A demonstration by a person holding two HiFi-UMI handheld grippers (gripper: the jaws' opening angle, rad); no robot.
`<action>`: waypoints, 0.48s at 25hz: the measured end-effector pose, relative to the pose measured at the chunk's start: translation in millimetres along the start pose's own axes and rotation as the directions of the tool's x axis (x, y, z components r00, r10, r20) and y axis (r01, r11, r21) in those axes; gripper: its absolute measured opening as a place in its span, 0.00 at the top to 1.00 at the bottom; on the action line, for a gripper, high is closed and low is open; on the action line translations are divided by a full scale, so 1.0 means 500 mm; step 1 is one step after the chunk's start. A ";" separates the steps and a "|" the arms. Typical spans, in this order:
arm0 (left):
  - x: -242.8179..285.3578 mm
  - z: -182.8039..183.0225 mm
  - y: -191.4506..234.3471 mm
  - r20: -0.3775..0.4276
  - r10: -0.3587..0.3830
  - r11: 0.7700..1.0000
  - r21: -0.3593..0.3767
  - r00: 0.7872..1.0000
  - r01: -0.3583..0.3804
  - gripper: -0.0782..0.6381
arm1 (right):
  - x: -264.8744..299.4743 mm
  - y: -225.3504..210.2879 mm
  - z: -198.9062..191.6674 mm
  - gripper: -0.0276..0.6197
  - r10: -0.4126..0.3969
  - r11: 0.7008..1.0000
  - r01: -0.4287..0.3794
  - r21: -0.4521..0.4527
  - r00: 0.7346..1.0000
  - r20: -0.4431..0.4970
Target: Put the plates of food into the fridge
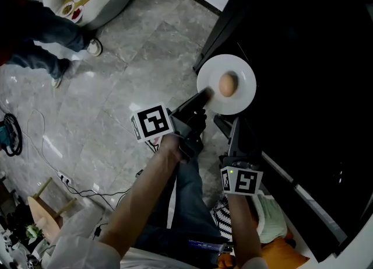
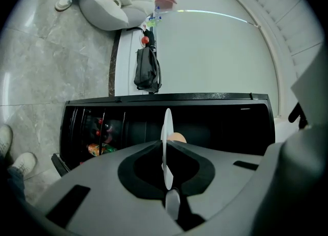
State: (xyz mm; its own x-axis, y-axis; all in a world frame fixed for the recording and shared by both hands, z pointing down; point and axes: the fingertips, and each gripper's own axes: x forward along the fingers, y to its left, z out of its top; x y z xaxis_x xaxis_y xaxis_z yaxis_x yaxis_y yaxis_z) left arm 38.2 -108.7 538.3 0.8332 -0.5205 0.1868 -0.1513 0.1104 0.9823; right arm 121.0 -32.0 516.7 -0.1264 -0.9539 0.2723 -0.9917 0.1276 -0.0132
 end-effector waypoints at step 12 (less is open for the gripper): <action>0.077 0.021 -0.016 -0.045 -0.018 0.999 0.049 0.999 0.020 0.87 | 0.001 -0.001 -0.013 0.94 0.001 1.000 -0.001 0.013 1.000 -0.008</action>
State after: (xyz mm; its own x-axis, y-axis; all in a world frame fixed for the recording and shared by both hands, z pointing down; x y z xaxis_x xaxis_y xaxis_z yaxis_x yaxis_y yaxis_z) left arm 66.1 -138.4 537.9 0.8590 -0.4835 0.1683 -0.1601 0.0584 0.9854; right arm 121.8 -30.6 523.2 -0.1274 -0.9516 0.2797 -0.9918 0.1252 -0.0258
